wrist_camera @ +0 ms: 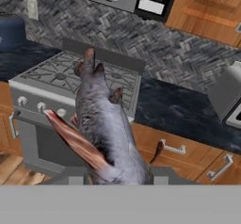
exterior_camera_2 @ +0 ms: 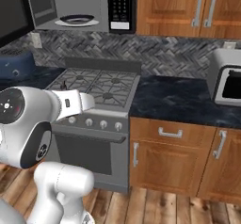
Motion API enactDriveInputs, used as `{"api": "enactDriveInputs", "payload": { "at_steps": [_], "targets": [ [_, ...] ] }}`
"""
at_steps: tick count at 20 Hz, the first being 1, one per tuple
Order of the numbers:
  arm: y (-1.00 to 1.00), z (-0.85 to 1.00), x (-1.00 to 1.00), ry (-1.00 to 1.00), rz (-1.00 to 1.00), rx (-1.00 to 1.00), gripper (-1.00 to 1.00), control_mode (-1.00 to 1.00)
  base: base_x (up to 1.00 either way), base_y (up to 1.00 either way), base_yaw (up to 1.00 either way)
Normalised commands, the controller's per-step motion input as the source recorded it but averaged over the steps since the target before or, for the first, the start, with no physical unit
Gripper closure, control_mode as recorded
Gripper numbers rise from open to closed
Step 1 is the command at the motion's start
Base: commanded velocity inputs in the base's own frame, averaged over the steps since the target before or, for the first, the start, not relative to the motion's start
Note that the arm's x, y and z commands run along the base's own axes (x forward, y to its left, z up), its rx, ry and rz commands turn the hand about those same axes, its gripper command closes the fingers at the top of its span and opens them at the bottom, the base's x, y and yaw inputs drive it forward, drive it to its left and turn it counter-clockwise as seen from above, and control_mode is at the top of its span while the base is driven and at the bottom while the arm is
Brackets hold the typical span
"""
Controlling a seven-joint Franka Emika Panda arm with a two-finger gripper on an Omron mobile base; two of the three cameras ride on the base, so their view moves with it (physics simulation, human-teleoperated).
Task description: Transport the fish from the fridge to the microwave and turn on the microwave.
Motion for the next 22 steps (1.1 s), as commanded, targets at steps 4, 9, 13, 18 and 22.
{"api": "enactDriveInputs", "payload": {
  "at_steps": [4, 9, 13, 18, 22],
  "targets": [
    [0.0, 0.0, 0.0, 0.0, 0.0, 0.0, 1.0, 1.0, 0.41, 0.21, 0.0],
    [0.0, 0.0, 0.0, 0.0, 0.0, 0.0, 1.0, 1.0, 0.37, 0.37, -0.04],
    [0.0, 0.0, 0.0, 0.0, 0.0, 0.0, 1.0, 1.0, 0.37, 0.66, -0.05],
    [0.0, 0.0, 0.0, 0.0, 0.0, 0.0, 1.0, 1.0, 0.22, 0.8, 0.0],
    [0.0, 0.0, 0.0, 0.0, 0.0, 0.0, 1.0, 1.0, 0.32, 0.58, 0.01]
  ]
}}
